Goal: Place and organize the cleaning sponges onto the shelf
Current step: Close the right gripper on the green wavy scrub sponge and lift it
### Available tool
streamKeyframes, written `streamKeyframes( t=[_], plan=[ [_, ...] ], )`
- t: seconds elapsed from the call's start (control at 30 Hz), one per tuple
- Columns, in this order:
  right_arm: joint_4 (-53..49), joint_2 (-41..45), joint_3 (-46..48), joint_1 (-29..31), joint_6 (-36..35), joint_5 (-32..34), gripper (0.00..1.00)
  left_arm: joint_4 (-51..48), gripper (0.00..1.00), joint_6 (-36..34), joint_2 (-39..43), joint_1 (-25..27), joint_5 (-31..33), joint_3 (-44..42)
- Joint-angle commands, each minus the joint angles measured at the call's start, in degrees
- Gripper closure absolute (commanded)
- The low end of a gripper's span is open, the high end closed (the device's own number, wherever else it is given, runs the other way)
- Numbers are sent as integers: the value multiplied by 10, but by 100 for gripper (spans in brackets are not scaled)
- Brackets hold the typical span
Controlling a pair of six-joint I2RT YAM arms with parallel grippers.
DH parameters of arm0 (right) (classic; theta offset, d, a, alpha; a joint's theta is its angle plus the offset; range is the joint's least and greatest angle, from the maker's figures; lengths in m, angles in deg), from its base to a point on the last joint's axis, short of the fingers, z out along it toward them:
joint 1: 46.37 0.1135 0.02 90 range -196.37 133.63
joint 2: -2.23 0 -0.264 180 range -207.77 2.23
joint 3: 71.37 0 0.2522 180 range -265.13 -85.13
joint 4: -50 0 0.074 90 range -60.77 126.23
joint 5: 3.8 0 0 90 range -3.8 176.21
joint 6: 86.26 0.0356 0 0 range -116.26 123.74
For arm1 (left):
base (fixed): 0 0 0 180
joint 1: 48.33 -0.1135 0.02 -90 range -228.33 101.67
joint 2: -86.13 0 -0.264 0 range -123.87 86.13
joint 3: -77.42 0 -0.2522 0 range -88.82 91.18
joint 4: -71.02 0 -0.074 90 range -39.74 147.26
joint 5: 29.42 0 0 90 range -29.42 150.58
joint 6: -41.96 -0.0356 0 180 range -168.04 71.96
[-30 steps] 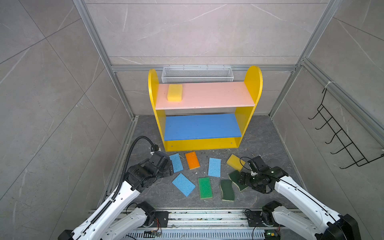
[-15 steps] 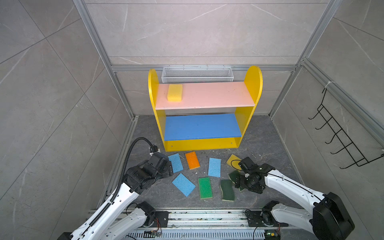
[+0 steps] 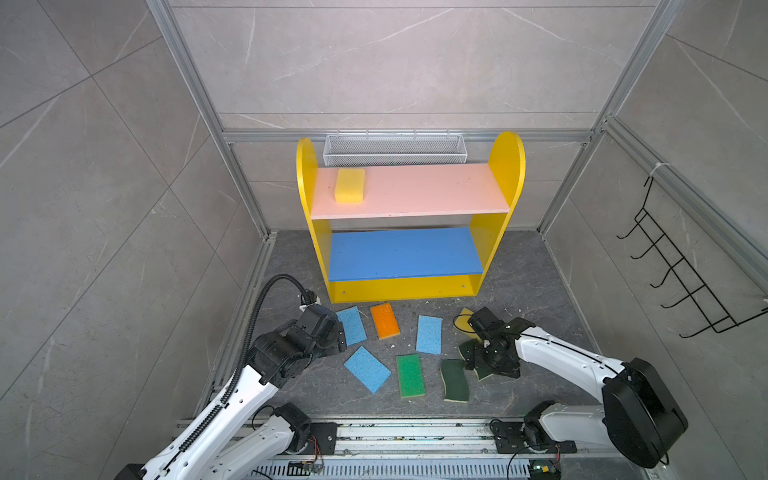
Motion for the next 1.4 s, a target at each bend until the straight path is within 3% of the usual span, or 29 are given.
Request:
streamKeyframes(
  t=[0.0,0.23,0.53,1.1,1.37],
  plan=[
    [13,-14,-15,3,-18,14,1,5,15,9,-3,0,2,-2],
    [41,-36,-23,4,-45,-4,2,6,15,11,-4,0,5,-3],
    [85,-43,-6,29,-23,-41,9,5,15,16,-6,0,7,-1],
    [67,-30,16,66,14,20,12,4,15,22,-2,0,3,1],
    [103,-36,27,68,7,21,19,4,16,24,-1,0,-1,0]
  ],
)
